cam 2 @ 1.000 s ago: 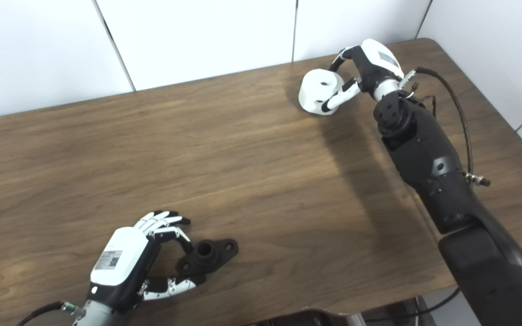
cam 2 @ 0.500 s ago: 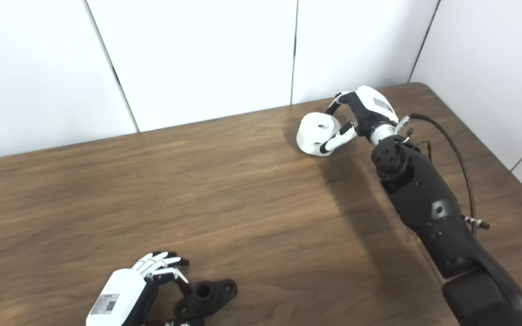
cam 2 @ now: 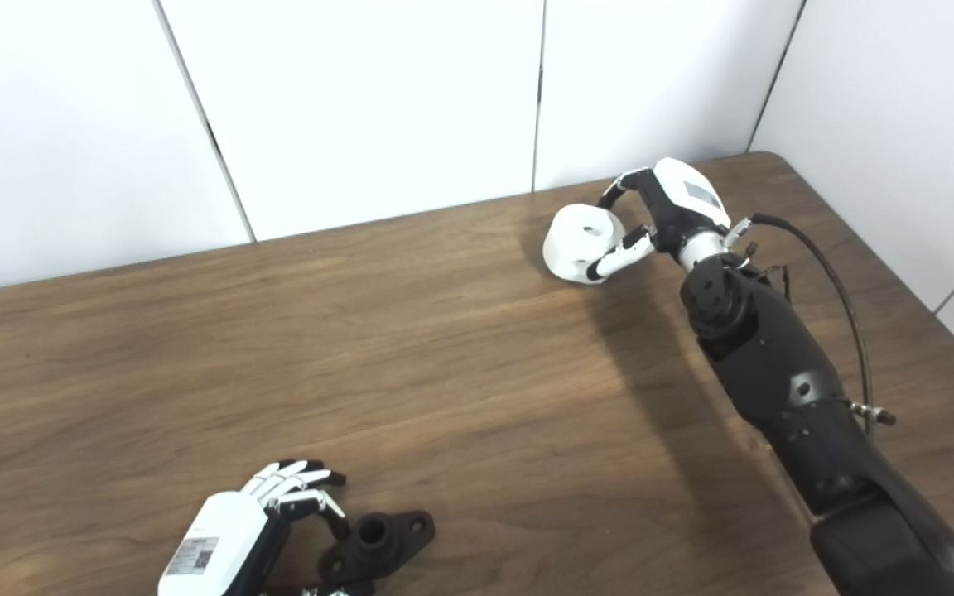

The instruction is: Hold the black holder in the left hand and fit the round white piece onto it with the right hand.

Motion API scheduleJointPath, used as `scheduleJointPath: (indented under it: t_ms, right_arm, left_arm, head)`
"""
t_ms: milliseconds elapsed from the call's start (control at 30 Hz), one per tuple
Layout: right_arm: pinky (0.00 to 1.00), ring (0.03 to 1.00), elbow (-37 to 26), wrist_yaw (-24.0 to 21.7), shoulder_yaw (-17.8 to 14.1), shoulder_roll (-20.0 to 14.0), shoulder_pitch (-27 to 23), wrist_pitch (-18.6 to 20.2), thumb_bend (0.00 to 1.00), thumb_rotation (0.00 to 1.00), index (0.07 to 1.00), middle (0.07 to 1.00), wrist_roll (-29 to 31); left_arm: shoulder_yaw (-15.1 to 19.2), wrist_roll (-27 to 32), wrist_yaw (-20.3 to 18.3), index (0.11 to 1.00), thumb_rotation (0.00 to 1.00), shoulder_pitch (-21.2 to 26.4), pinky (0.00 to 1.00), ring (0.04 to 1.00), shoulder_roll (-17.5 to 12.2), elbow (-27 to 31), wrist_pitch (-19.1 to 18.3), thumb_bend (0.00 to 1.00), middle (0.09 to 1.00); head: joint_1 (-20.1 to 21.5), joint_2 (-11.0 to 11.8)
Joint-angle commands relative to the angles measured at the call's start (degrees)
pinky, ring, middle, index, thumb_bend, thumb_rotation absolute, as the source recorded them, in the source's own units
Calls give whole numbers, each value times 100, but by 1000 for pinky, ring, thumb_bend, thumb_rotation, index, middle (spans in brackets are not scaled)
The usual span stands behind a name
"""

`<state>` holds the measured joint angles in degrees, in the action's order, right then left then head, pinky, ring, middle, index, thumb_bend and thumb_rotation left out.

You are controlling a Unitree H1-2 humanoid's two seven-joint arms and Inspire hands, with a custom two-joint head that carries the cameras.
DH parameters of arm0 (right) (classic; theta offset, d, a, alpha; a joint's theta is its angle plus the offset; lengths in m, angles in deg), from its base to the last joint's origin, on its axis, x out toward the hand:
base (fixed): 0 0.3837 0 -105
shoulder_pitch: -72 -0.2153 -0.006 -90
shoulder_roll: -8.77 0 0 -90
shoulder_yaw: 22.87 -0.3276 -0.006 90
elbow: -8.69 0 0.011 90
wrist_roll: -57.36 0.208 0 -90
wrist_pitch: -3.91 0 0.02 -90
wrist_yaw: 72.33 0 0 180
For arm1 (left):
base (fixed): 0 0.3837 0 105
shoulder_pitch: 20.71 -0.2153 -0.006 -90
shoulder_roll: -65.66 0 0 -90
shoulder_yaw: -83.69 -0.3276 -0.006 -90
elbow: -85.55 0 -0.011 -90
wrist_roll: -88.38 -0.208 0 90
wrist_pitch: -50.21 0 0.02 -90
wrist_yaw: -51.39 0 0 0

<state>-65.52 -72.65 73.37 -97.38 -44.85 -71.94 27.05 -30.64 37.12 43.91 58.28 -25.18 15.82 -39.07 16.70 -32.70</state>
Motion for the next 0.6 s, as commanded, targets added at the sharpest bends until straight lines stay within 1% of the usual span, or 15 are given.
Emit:
scheduleJointPath:
  t_ms: [0,233,333,433,567]
  right_arm:
    - [846,886,-257,51,-15,-161,-62,-177,523,135,484,798,-95]
    - [814,878,-1083,-224,13,-256,141,-141,521,133,483,775,-228]
    - [810,880,-1529,-432,-33,-246,265,-45,520,132,484,768,-240]
    - [805,886,-2064,-667,-48,-232,400,134,519,131,484,761,-301]
    - [804,891,-2790,-1087,-65,-280,560,297,518,131,484,760,-265]
  left_arm:
    - [-48,-238,-398,487,50,-237,888,860,-133,-500,-309,521,792]
    - [-86,-290,-381,487,49,-169,894,860,-72,-583,-319,521,792]
    - [-105,-268,-320,487,49,-136,894,860,-37,-655,-301,521,792]
    - [-149,-296,-276,487,49,-95,889,858,-4,-706,-306,521,793]
    - [-225,-395,-306,487,49,1,876,852,91,-712,-384,520,790]
  head:
    - [-15,4]
    - [-69,23]
    - [-130,16]
    - [-237,-16]
    - [-580,-289]
